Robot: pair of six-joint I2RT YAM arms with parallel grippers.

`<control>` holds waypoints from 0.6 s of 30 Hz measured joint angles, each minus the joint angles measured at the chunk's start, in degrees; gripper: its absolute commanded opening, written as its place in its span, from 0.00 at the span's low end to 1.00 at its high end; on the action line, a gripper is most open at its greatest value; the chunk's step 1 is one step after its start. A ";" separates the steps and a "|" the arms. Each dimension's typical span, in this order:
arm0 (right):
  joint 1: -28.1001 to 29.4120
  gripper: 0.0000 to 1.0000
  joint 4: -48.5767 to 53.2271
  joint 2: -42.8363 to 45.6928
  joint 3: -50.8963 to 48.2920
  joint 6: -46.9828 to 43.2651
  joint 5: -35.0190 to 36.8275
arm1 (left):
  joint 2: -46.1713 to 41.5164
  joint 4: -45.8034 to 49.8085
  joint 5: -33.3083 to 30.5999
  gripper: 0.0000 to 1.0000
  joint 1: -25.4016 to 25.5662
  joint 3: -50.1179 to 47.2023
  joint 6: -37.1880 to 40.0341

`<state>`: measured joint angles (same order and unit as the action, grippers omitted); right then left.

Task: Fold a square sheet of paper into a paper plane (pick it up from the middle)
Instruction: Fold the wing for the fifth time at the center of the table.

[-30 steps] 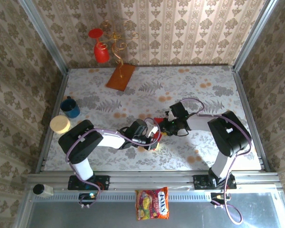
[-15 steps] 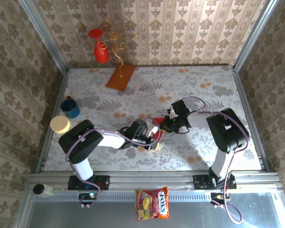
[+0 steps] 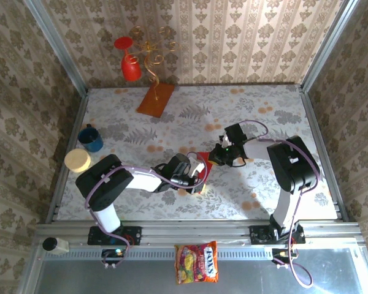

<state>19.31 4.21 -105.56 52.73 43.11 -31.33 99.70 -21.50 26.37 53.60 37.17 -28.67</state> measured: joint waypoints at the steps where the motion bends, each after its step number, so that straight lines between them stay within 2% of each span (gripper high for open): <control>1: -0.15 0.08 0.31 -0.26 0.26 -0.13 -0.24 | 0.00 0.00 0.00 0.00 0.00 0.00 0.02; 18: -6.21 0.08 6.91 -4.85 6.80 -3.28 -4.50 | 0.37 -1.09 -0.15 0.00 0.00 0.00 0.00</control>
<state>13.10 11.11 -110.41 59.53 39.83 -35.83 100.07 -22.59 26.22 53.60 37.17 -28.67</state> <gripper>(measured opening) 0.081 0.049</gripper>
